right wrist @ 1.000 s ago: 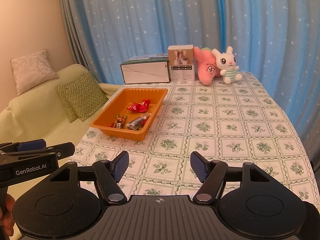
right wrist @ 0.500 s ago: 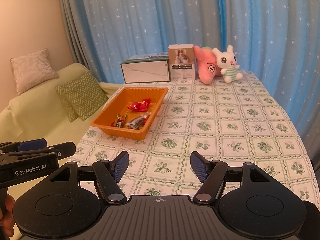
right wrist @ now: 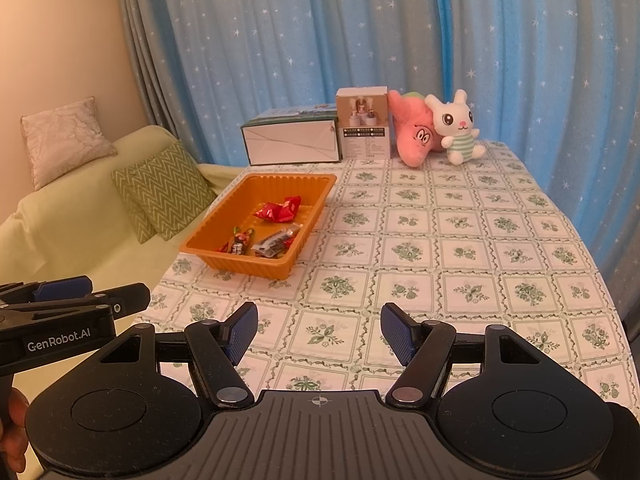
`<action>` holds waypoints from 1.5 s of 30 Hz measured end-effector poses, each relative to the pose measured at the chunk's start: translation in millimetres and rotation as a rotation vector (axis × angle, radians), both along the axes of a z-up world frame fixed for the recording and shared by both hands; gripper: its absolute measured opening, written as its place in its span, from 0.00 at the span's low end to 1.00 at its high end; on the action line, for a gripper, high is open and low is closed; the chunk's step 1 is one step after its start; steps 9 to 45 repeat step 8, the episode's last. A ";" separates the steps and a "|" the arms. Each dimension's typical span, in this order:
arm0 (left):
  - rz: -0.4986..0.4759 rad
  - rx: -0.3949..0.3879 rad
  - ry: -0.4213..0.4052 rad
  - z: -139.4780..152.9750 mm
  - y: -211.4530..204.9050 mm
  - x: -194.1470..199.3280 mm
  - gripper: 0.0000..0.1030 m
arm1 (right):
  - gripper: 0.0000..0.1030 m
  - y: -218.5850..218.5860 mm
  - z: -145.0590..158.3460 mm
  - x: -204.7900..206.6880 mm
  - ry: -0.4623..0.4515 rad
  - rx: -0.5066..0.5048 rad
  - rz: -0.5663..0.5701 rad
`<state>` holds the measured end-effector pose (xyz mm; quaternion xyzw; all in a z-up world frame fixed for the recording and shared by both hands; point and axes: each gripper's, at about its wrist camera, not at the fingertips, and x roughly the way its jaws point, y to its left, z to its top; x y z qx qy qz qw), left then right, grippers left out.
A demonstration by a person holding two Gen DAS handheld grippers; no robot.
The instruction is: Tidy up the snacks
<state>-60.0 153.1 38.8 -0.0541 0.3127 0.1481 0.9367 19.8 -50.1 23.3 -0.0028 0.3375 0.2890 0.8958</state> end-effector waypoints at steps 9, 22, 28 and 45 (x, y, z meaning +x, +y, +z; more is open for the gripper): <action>-0.015 -0.024 -0.011 1.0 1.8 -0.6 0.66 | 0.66 0.1 -0.6 0.4 0.001 0.000 -0.001; -0.015 -0.024 -0.011 1.0 1.8 -0.6 0.66 | 0.66 0.1 -0.6 0.4 0.001 0.000 -0.001; -0.015 -0.024 -0.011 1.0 1.8 -0.6 0.66 | 0.66 0.1 -0.6 0.4 0.001 0.000 -0.001; -0.015 -0.024 -0.011 1.0 1.8 -0.6 0.66 | 0.66 0.1 -0.6 0.4 0.001 0.000 -0.001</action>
